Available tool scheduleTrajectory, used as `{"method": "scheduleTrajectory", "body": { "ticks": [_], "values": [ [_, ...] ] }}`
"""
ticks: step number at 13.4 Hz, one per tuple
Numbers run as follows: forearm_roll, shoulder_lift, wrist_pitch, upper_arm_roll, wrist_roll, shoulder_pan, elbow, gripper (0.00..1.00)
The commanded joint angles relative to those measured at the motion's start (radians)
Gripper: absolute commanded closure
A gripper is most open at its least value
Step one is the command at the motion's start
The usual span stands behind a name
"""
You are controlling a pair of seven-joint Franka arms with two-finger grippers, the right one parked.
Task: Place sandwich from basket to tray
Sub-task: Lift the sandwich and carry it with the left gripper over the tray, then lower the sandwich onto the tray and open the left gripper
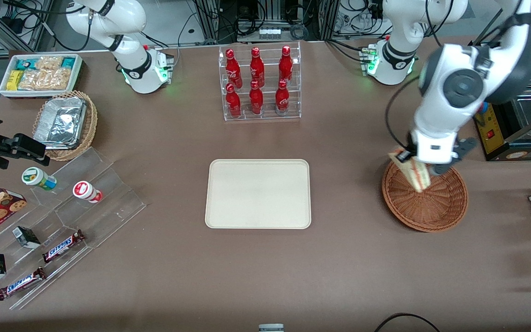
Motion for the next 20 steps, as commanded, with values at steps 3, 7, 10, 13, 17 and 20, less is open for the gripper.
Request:
{"method": "scheduleTrajectory", "body": {
  "ticks": [3,7,10,13,17,20],
  "values": [
    [0.006,0.203,-0.005,0.012,-0.012,-0.226,0.208,0.91],
    [-0.042,0.395,0.094,0.011,-0.013,-0.329,0.392,0.91],
    [-0.040,0.476,0.228,0.011,-0.007,-0.371,0.391,0.91],
    [-0.025,0.580,0.383,0.009,0.000,-0.388,0.391,0.91],
    [-0.022,0.625,0.424,0.011,0.003,-0.421,0.386,0.90],
    [-0.020,0.642,0.429,0.012,0.005,-0.424,0.382,0.54]
  ]
}}
